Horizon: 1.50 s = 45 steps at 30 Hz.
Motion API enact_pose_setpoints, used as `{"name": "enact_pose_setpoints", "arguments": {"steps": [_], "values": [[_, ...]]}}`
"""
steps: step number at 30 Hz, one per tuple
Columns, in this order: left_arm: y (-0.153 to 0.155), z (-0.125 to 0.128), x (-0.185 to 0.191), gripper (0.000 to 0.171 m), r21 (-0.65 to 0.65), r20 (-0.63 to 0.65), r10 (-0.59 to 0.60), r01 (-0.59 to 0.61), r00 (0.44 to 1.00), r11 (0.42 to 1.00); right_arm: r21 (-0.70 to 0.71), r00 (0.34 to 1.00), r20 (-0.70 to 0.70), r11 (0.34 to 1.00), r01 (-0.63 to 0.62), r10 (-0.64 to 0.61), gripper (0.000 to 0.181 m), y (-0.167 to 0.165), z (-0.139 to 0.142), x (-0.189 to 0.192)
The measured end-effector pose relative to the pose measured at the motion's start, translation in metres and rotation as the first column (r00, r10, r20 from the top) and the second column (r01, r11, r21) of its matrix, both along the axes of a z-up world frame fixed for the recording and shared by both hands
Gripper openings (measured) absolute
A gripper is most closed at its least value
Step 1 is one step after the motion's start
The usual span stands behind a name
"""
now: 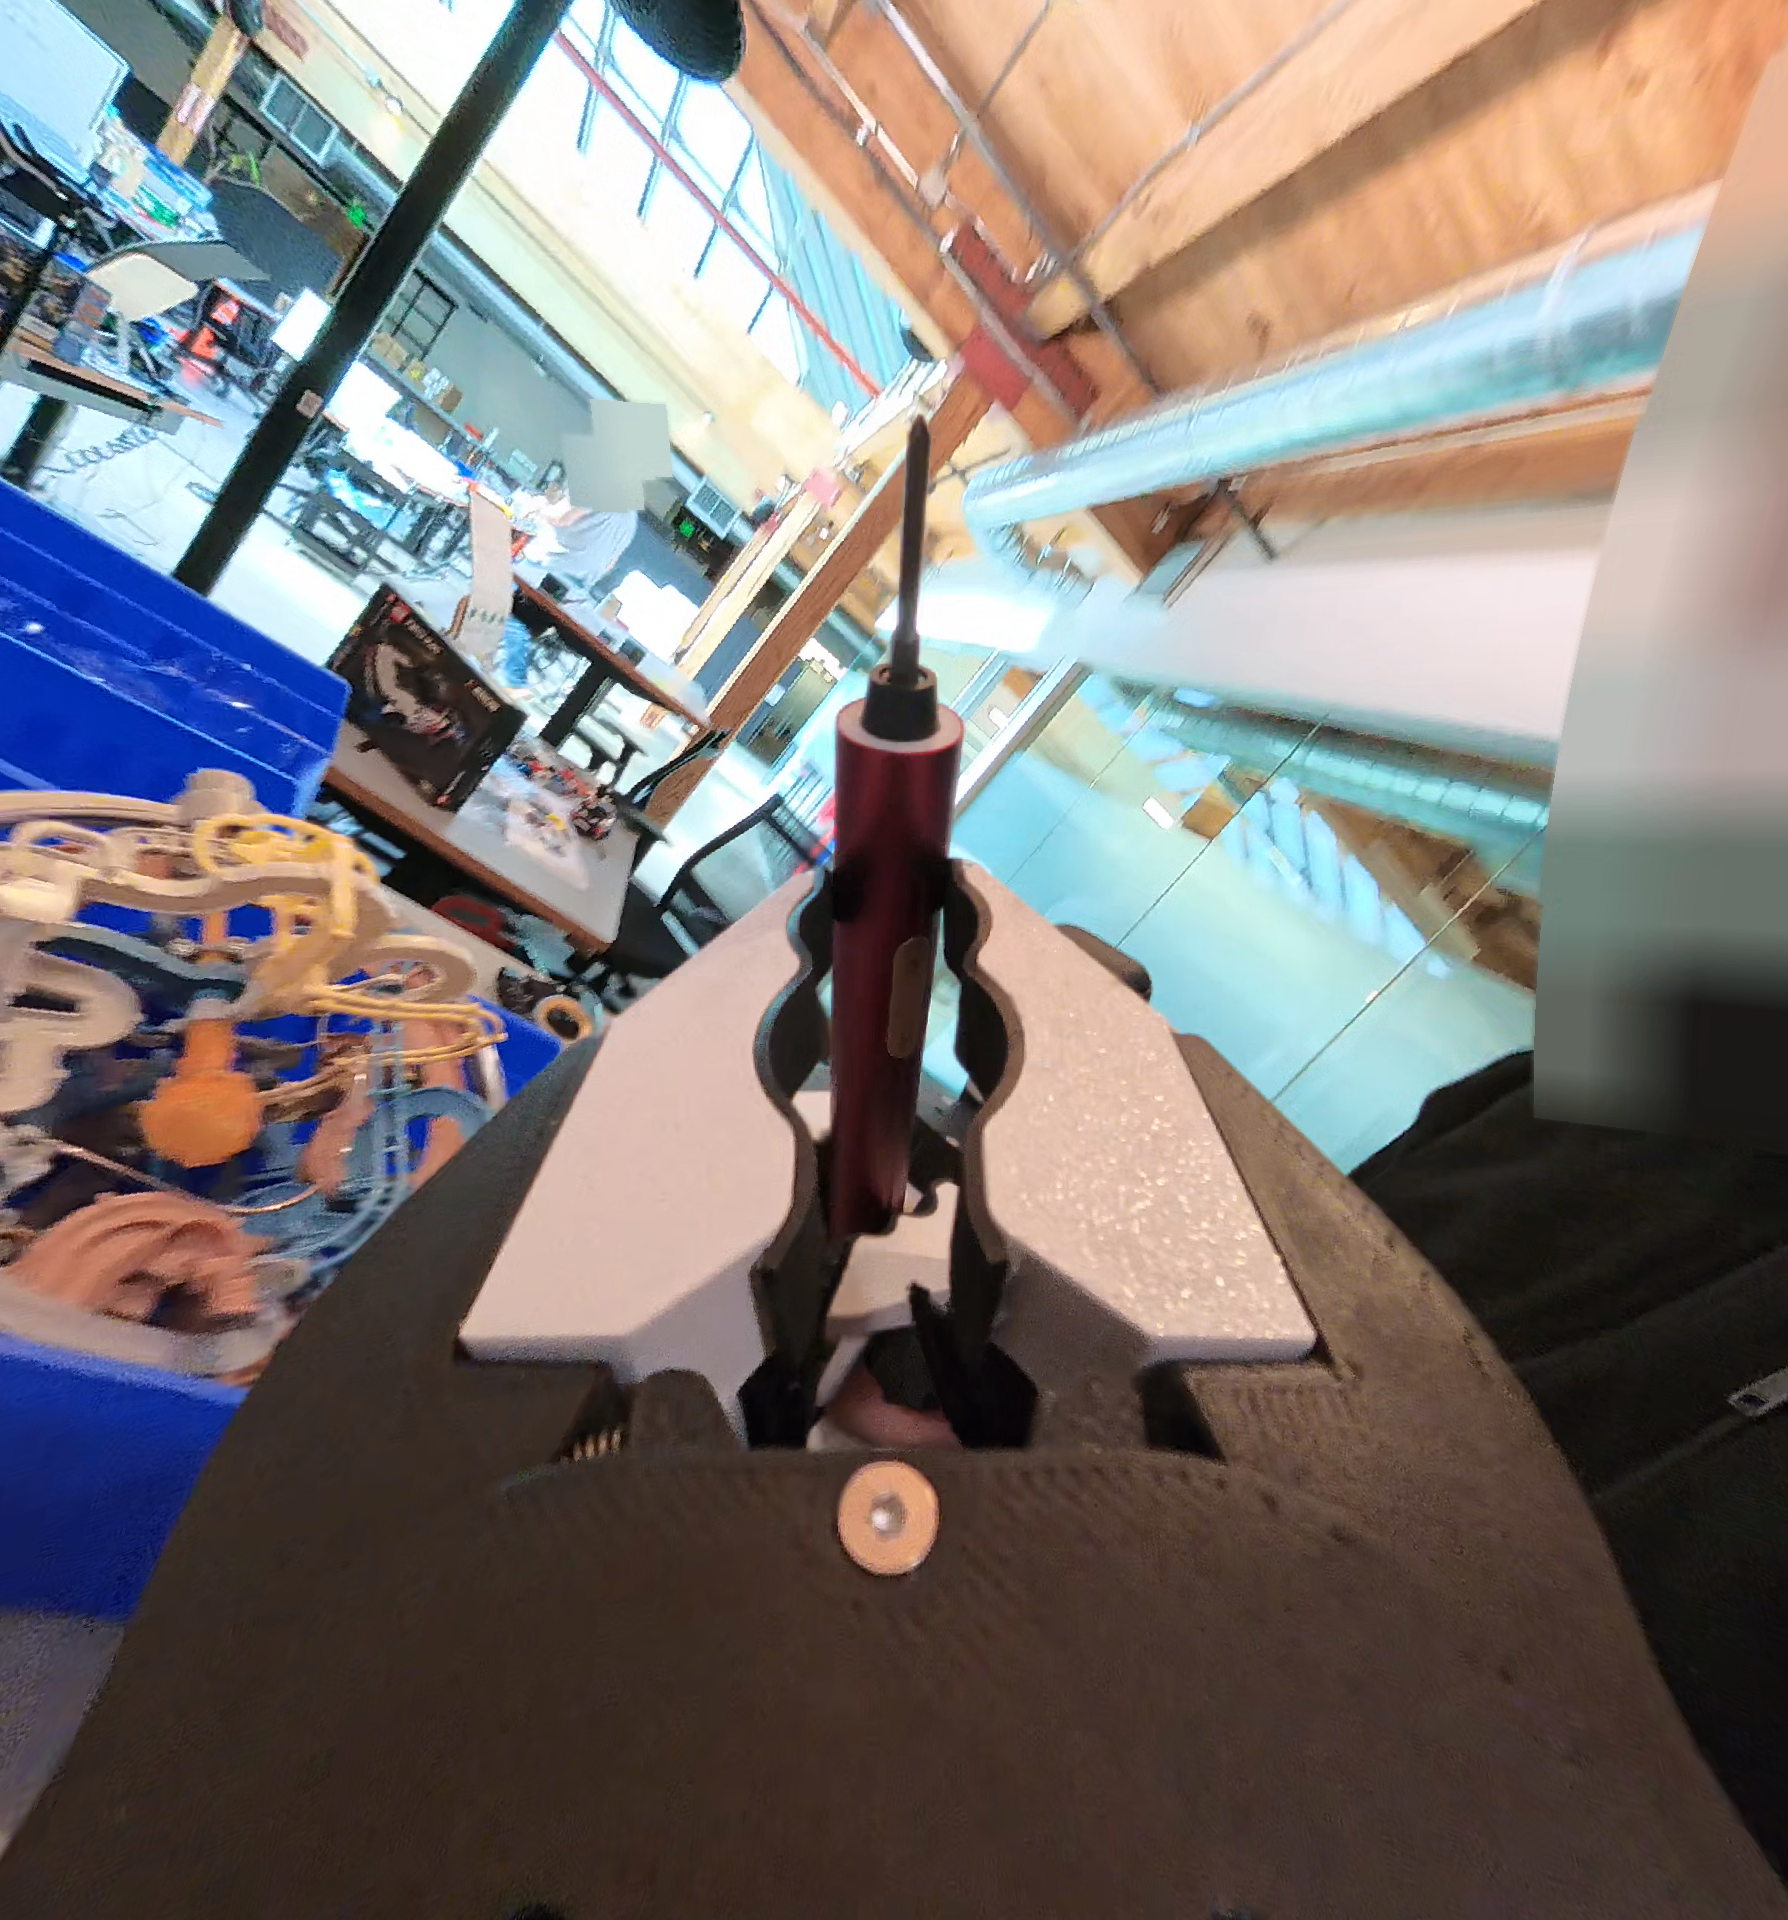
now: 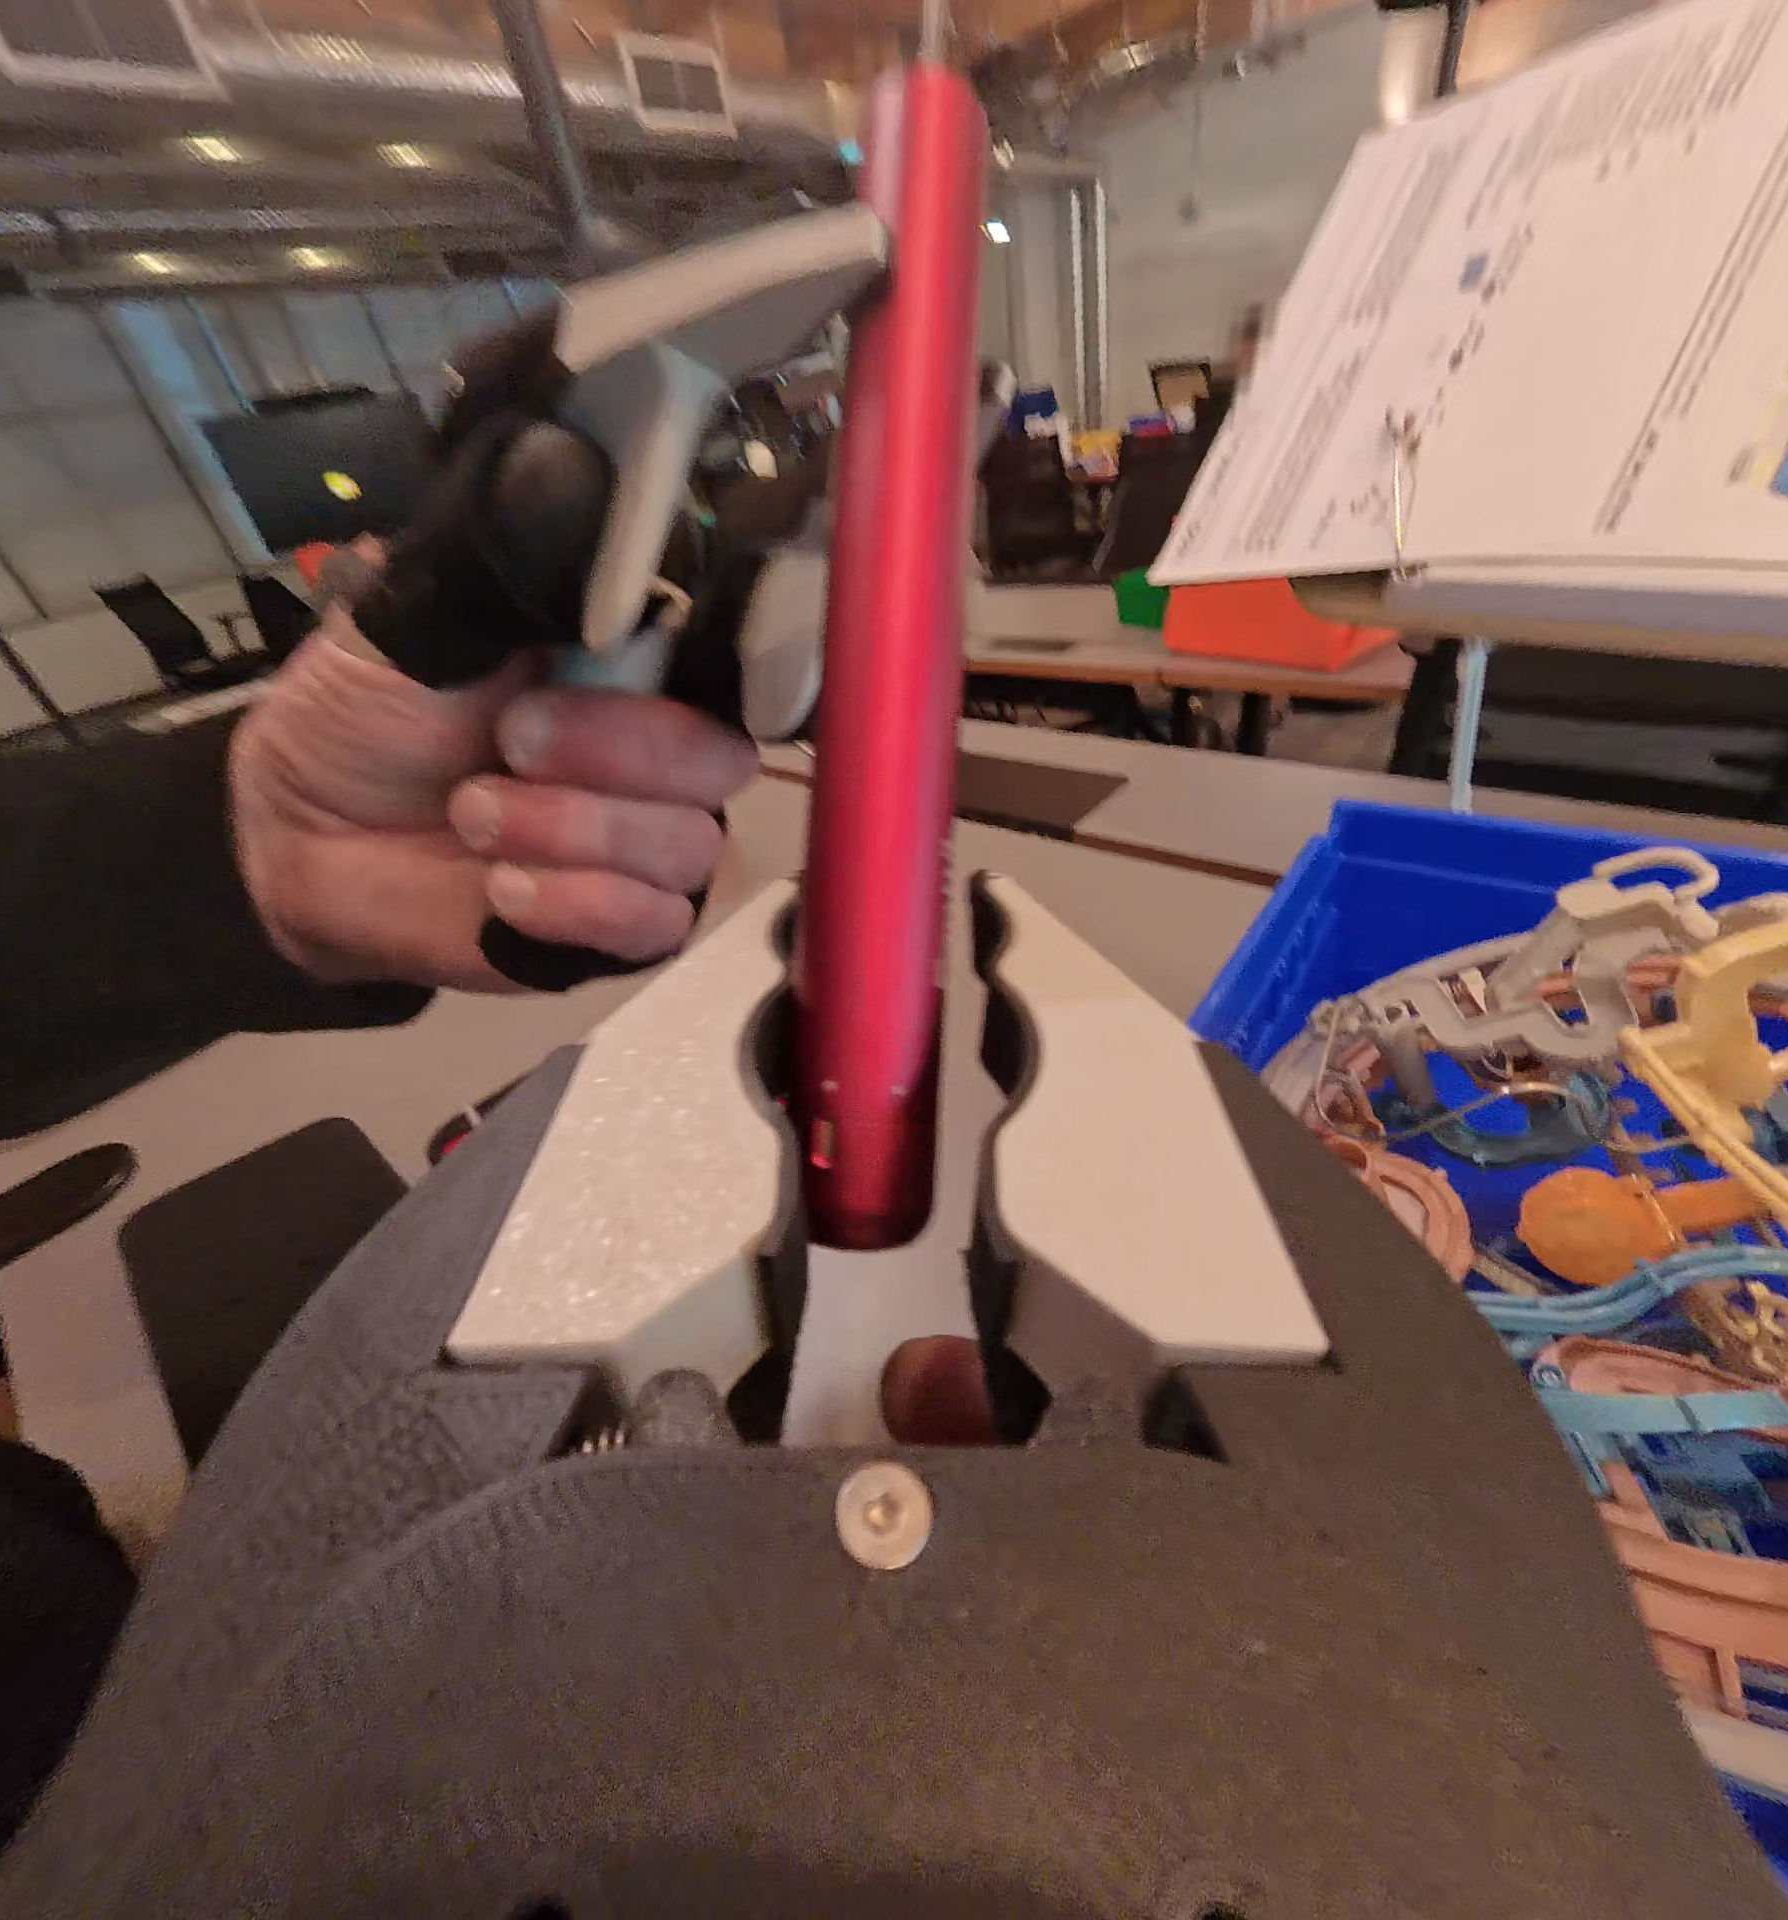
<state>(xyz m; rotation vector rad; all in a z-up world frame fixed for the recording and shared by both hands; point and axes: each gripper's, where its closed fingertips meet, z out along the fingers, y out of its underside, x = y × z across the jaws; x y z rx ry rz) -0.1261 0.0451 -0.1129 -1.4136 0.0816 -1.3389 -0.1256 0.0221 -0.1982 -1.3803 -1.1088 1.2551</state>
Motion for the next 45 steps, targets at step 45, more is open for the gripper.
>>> {"name": "enact_pose_setpoints", "arguments": {"steps": [45], "values": [[-0.002,-0.078,0.062,0.026,0.331,-0.906,0.396,0.332,-0.149,0.883,-0.293,0.95,0.132,0.926,-0.237,0.284,0.019,0.017,0.023,0.125]]}}
